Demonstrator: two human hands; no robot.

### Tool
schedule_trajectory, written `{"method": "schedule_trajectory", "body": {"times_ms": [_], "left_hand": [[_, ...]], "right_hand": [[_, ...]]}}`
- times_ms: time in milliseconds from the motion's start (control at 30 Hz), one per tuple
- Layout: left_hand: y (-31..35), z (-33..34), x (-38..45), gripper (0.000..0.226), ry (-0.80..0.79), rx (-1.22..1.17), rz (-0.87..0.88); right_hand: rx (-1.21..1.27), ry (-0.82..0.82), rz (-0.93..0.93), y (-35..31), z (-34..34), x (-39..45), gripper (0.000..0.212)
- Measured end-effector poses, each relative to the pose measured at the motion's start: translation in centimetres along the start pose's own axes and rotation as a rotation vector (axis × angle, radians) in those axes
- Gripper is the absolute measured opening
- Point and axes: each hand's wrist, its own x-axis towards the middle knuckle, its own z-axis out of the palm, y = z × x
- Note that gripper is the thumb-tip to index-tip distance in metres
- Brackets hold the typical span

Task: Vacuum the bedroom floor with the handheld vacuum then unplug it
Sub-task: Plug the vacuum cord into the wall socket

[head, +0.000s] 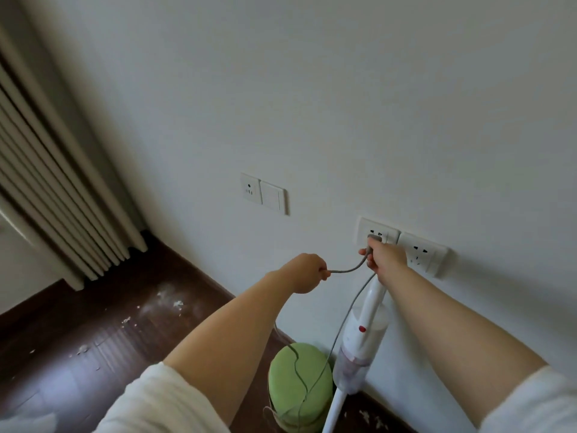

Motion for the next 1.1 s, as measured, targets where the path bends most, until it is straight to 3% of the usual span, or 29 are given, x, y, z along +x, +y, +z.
{"method": "schedule_trajectory", "body": {"times_ms": [733,933,1100], "left_hand": [[-2.3,-1.5,4.1,0.032,-0.099,0.017,0.1],[-2.1,-1.6,4.9,0.028,-0.222,-0.011,0.118],[-2.2,-2.1,5.8,0.029,-0.197,0.014,0.135]], "right_hand": [[0.061,0.156,0.011,-0.3,2.3,1.6,0.026],[-0.022,0.179,-0.046,-0.4,1.8,1.9,0.027],[-0.004,0.22,-0.026,-1.0,2.3,3.2,0.012]]}}
